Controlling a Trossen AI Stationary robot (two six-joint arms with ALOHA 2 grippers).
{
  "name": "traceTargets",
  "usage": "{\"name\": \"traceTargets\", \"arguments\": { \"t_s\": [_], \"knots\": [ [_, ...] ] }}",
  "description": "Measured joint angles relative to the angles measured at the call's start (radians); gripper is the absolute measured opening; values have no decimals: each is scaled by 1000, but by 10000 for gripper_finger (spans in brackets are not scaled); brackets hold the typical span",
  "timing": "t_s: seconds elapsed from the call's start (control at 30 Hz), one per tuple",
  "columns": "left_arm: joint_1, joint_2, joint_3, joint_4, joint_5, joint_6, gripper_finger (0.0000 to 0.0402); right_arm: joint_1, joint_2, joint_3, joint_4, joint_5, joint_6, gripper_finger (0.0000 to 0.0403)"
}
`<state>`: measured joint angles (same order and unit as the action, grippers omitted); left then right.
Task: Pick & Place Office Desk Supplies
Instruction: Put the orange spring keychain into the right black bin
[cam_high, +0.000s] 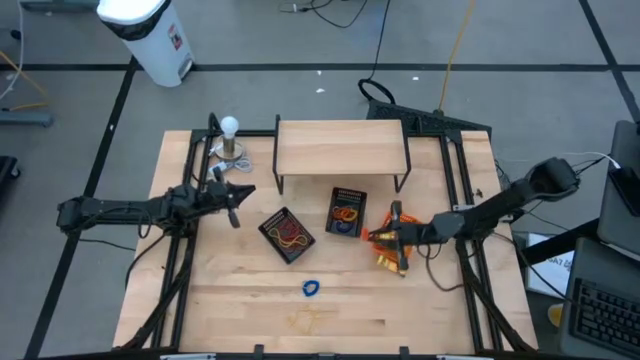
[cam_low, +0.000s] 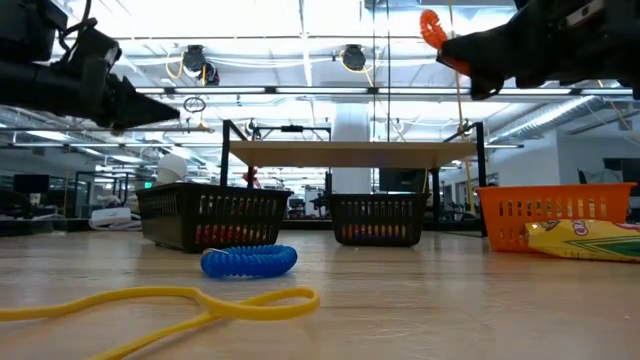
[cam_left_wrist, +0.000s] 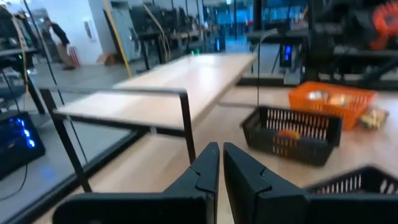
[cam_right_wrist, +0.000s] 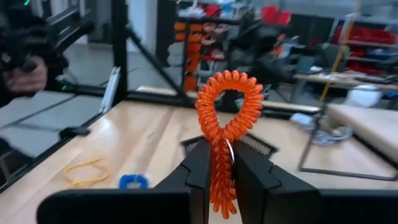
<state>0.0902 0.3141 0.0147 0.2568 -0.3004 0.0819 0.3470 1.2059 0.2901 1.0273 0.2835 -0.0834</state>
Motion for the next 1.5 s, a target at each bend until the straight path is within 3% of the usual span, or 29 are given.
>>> {"name": "traceTargets", "arguments": {
  "t_s": [0.33,0.57,0.8,1.0,1.13,1.5],
  "knots": [
    [0,0,0,-16,1,78,26,-202,-387,-35,-345,-165,-11,33],
    [0,0,0,55,1,100,26,-269,-550,-35,-491,-210,-1,34],
    [0,0,0,61,2,93,26,-282,-664,-107,-486,-210,-11,33],
    [0,0,0,76,-15,91,26,-282,-737,-212,-363,-206,-13,33],
    [0,0,0,81,-15,68,26,-282,-746,-245,-296,-203,-35,33],
    [0,0,0,121,-16,73,26,-282,-744,-248,-348,-210,-14,34]
  ]
}}
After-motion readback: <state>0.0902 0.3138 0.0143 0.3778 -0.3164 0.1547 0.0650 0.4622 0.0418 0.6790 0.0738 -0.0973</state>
